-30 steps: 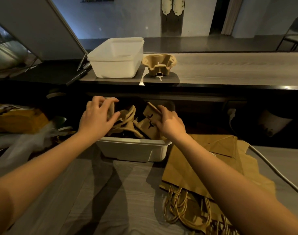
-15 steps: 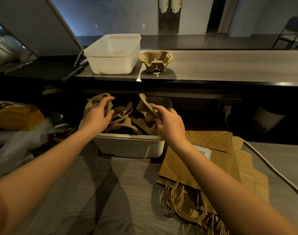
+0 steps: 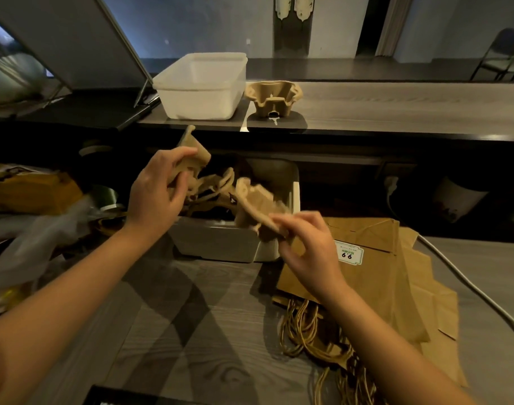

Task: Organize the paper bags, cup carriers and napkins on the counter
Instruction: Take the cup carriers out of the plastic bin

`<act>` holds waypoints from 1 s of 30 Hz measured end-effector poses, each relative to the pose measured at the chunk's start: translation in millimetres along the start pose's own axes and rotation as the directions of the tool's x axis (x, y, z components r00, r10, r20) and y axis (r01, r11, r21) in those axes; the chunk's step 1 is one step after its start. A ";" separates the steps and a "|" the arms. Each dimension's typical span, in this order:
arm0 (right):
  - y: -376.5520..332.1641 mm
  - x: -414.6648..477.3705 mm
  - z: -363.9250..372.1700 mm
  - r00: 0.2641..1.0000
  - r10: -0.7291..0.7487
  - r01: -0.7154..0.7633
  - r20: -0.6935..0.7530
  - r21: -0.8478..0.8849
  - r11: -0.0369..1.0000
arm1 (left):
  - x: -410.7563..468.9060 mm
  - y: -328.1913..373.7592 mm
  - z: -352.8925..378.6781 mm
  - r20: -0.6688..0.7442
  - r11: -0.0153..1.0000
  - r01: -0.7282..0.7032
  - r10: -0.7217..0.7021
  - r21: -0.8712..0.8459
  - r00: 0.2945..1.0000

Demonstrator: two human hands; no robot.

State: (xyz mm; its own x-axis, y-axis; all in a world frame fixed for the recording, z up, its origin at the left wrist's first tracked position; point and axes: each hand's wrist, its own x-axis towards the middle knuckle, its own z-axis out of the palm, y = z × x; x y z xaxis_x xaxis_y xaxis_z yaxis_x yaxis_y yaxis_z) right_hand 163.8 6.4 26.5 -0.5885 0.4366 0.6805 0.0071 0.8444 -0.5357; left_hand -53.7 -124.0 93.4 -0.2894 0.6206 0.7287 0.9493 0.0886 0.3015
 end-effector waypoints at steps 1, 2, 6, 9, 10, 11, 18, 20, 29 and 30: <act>0.3 -11.4 2.1 0.999 -0.039 0.039 0.022 0.011 0.999 | -2.8 2.1 -4.1 -0.001 0.997 -0.080 0.080 0.002 0.997; 1.6 -23.4 5.3 0.996 -0.072 0.072 0.051 0.011 0.997 | -7.7 4.4 -6.4 0.011 0.986 -0.169 0.169 -0.001 0.986; 13.2 -66.1 19.1 0.973 -0.120 0.135 0.196 -0.066 0.989 | -42.7 13.3 -0.5 0.157 0.825 -0.566 0.559 -0.001 0.814; 23.8 -79.8 32.2 0.935 -0.094 0.161 0.343 -0.172 0.972 | -73.9 7.9 11.5 0.313 0.730 -0.680 0.662 -0.066 0.681; 29.0 -81.5 38.7 0.917 -0.076 0.170 0.392 -0.213 0.962 | -86.0 2.3 16.6 0.373 0.718 -0.691 0.666 -0.085 0.647; 33.2 -81.2 45.1 0.901 -0.043 0.156 0.432 -0.230 0.961 | -97.3 -3.5 21.3 0.446 0.711 -0.697 0.656 -0.096 0.609; 33.9 -73.7 71.6 0.665 0.185 0.089 0.724 -0.322 0.943 | -131.0 -54.9 49.9 0.761 0.705 -0.709 0.448 0.021 0.469; 27.4 -70.9 71.0 0.658 0.205 0.100 0.724 -0.354 0.930 | -137.5 -65.6 56.2 0.822 0.685 -0.728 0.410 0.008 0.395; -16.3 16.1 49.7 0.986 -0.124 0.143 0.109 -0.182 0.973 | -122.1 -61.3 46.9 0.767 0.793 -0.609 0.402 -0.018 0.501; -16.4 31.2 48.5 0.993 -0.059 0.081 0.106 -0.220 0.972 | -112.7 -51.5 43.6 0.704 0.790 -0.612 0.457 -0.039 0.544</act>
State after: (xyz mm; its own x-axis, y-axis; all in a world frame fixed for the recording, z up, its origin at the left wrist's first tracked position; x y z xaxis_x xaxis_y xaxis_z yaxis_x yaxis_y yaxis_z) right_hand 106.2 -8.9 32.3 -0.6701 0.3508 0.6541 0.1367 0.9245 -0.3558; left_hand -64.7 -164.5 -31.1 0.3625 0.9265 0.1015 0.9220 -0.3406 -0.1840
